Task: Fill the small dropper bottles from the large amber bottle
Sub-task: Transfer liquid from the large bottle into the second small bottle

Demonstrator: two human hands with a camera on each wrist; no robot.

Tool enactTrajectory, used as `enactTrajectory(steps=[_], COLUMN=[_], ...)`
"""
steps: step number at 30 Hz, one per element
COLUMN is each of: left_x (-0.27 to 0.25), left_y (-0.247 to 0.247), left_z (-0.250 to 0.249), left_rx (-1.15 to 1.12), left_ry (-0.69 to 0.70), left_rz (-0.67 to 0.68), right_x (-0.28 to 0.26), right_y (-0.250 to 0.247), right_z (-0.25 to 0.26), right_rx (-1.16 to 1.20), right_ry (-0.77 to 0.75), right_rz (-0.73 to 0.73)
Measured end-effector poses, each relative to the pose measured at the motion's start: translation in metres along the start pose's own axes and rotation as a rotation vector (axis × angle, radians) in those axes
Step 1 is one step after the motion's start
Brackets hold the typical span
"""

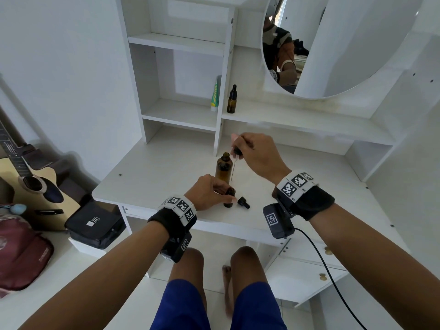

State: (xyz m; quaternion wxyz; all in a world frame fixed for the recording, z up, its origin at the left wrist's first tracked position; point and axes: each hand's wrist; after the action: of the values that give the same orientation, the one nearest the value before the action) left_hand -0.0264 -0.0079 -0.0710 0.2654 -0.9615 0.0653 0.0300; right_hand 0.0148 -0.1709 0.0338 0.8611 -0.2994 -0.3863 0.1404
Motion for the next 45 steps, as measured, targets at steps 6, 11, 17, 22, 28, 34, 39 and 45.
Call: enactTrajectory(steps=[6, 11, 17, 22, 28, 34, 39, 45], left_x=[0.000, 0.001, 0.000, 0.001, 0.001, 0.000, 0.000, -0.001], left_y=[-0.001, -0.001, 0.000, 0.000, 0.001, 0.000, 0.001, 0.001], left_z=[0.000, 0.000, 0.000, 0.001, 0.002, 0.000, 0.001, 0.000], left_rx=[0.005, 0.009, 0.002, 0.009, 0.000, -0.008, -0.017, -0.022], left_ry=[0.004, -0.001, -0.008, -0.008, 0.001, 0.006, 0.003, 0.000], left_rz=[0.004, 0.009, 0.006, 0.001, -0.008, -0.009, -0.008, -0.004], right_x=[0.026, 0.038, 0.033, 0.023, 0.014, 0.011, 0.011, 0.009], right_y=[-0.010, -0.007, 0.006, 0.019, 0.027, 0.032, 0.030, 0.030], right_z=[0.003, 0.003, 0.001, -0.007, -0.019, -0.030, -0.021, -0.016], right_rx=[-0.020, 0.020, -0.040, -0.092, -0.139, -0.070, -0.103, -0.109], right_ry=[-0.031, -0.028, -0.018, 0.056, 0.061, 0.123, 0.104, 0.072], right_rz=[-0.172, -0.245, -0.151, 0.029, 0.146, 0.214, 0.229, 0.223])
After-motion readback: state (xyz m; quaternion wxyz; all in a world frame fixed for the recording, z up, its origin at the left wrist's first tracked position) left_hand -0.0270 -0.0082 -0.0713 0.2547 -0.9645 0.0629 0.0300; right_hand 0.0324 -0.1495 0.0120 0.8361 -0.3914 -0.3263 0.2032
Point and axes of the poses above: each hand's wrist, its own x-axis towards the middle knuckle, its own y-axis out of the palm, z = x × y, and after that the axes turned 11 degrees about -y, right-handed
